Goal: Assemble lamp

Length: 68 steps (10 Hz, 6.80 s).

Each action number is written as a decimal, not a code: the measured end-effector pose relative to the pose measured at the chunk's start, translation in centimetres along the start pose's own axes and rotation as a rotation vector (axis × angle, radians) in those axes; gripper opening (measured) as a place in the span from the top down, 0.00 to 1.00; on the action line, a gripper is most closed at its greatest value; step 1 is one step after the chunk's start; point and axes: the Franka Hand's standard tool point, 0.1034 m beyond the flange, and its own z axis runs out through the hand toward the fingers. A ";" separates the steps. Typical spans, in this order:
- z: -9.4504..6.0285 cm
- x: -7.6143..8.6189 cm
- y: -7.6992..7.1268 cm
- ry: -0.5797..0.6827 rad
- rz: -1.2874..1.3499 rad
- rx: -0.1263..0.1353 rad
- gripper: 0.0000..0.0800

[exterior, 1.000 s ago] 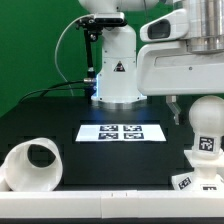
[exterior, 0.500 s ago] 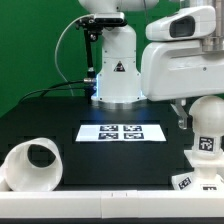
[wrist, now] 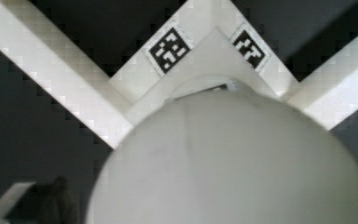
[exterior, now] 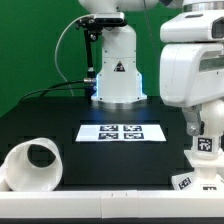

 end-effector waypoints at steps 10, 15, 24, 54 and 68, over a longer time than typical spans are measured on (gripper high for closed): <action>-0.4 0.7 1.3 0.083 0.795 -0.007 0.28; -0.6 0.2 2.4 0.093 1.160 0.032 0.28; -1.8 0.8 0.7 0.091 0.374 -0.038 0.13; -0.3 0.0 0.7 0.109 0.781 0.025 0.28; -0.2 -0.1 -0.7 0.067 1.172 0.066 0.13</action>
Offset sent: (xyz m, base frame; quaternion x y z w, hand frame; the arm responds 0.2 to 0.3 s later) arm 0.0000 0.0000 0.0000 0.0000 0.0000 0.0000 1.0000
